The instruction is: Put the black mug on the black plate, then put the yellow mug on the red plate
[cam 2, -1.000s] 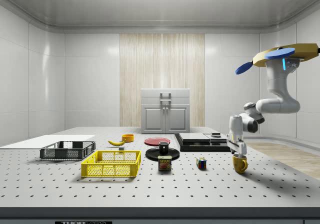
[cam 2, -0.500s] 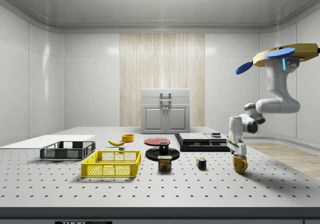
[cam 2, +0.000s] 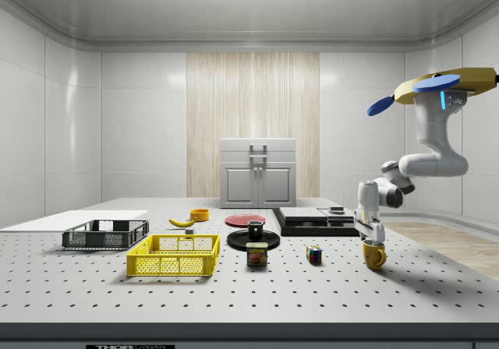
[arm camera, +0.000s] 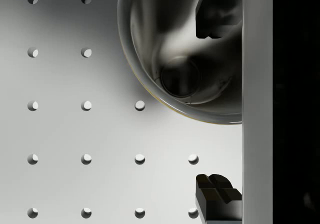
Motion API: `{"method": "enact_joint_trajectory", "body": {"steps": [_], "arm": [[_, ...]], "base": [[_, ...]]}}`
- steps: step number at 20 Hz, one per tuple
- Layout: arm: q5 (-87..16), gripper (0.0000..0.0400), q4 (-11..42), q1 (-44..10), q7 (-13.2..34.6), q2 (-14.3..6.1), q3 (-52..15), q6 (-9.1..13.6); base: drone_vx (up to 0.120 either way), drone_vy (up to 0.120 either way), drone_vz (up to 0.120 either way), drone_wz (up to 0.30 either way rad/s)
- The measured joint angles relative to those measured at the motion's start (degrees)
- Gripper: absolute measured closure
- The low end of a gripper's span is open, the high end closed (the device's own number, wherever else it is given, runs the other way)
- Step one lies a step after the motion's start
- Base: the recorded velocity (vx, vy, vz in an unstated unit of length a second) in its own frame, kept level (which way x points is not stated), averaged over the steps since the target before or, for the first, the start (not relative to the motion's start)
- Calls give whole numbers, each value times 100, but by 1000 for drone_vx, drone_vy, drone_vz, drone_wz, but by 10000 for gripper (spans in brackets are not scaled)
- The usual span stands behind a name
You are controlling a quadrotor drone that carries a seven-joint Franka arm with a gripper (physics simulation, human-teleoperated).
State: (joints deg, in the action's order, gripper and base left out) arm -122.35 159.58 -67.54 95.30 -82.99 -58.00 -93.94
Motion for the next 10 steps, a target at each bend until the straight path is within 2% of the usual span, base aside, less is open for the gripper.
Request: {"method": "enact_joint_trajectory", "body": {"steps": [2, 3, 4, 6, 8, 10], "arm": [[-8, 0, 4, 12, -7, 10, 5, 11], [-12, 24, 6, 17, -10, 16, 7, 16], [-16, 85, 7, 22, -14, 21, 9, 21], [-22, 169, 10, 31, -20, 32, 13, 32], [-29, 221, 11, 40, -26, 43, 16, 43], [-35, 252, 13, 48, -32, 54, 19, 53]], "base": [[0, 0, 0, 0], [0, 0, 0, 0], [0, 0, 0, 0], [0, 0, 0, 0], [0, 0, 0, 0], [0, 0, 0, 0]]}}
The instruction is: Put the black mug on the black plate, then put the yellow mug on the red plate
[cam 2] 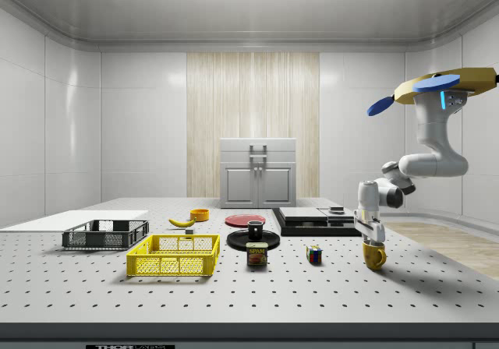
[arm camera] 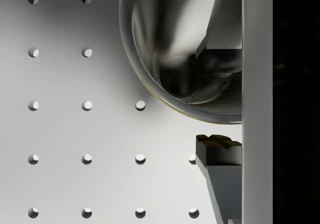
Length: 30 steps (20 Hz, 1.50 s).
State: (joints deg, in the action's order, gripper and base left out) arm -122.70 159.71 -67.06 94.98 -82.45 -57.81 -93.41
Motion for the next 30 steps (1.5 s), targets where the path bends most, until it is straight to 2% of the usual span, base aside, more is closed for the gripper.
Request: {"method": "enact_joint_trajectory", "body": {"steps": [6, 14, 20, 27, 30], "arm": [[-17, 289, 4, 22, -17, 32, 8, 30], [-28, 299, 15, 52, -37, 71, 7, 74], [244, 300, 176, 135, -34, 84, -288, 255], [759, 300, 399, 222, 1, 105, -833, 521], [901, 300, 446, 232, 16, 107, -980, 579]], "base": [[0, 0, 0, 0], [0, 0, 0, 0], [0, 0, 0, 0], [0, 0, 120, 0], [93, -53, 120, 0]]}}
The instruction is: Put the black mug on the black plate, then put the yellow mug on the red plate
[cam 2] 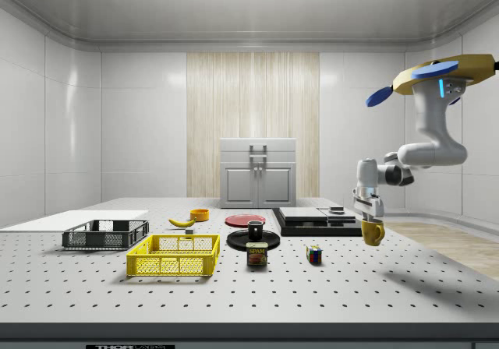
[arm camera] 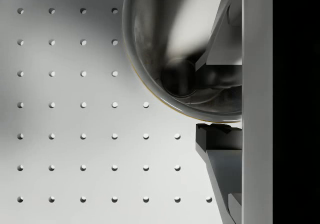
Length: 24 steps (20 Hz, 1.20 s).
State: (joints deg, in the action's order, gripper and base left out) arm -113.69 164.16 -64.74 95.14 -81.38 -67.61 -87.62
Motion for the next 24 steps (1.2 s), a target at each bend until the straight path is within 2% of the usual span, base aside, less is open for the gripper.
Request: {"method": "enact_joint_trajectory", "body": {"steps": [2, 4, 9, 24], "arm": [[63, 300, 18, 1, 8, -3, -64, 20], [110, 300, 29, -3, -38, -15, -109, 24], [193, 300, 37, -31, -472, -85, -178, -23], [353, 300, 21, -150, -2699, -387, -265, -299]], "base": [[100, -100, 100, 0], [0, 0, 0, -300], [0, 0, 0, -300], [0, 0, 0, -300]]}}
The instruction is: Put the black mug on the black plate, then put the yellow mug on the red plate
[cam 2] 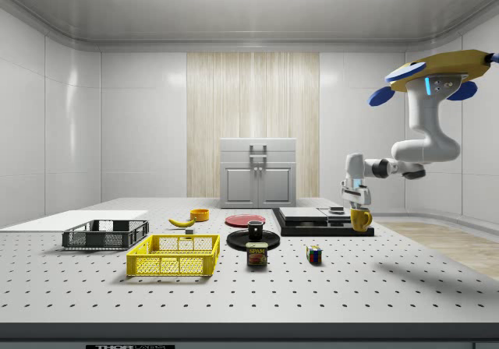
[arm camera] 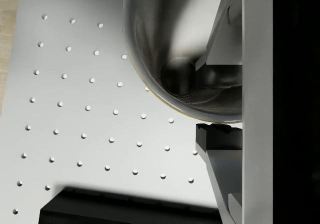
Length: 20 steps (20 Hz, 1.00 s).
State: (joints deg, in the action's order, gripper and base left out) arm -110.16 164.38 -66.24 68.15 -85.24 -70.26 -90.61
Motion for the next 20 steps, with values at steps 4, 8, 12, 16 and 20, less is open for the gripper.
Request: {"method": "enact_joint_trajectory", "body": {"steps": [4, 8, 12, 16, 20], "arm": [[36, 300, -5, -31, -654, -82, -16, -77], [70, 300, -11, -61, -1313, -161, -31, -152], [102, 300, -16, -90, -1977, -237, -44, -224], [132, 300, -20, -117, -2643, -309, -56, -292], [155, 300, -24, -187, -3250, -368, -65, -348]], "base": [[0, 0, 0, -300], [0, 0, 0, -300], [0, 0, 0, -300], [0, 0, 0, -300], [80, 0, 0, -225]]}}
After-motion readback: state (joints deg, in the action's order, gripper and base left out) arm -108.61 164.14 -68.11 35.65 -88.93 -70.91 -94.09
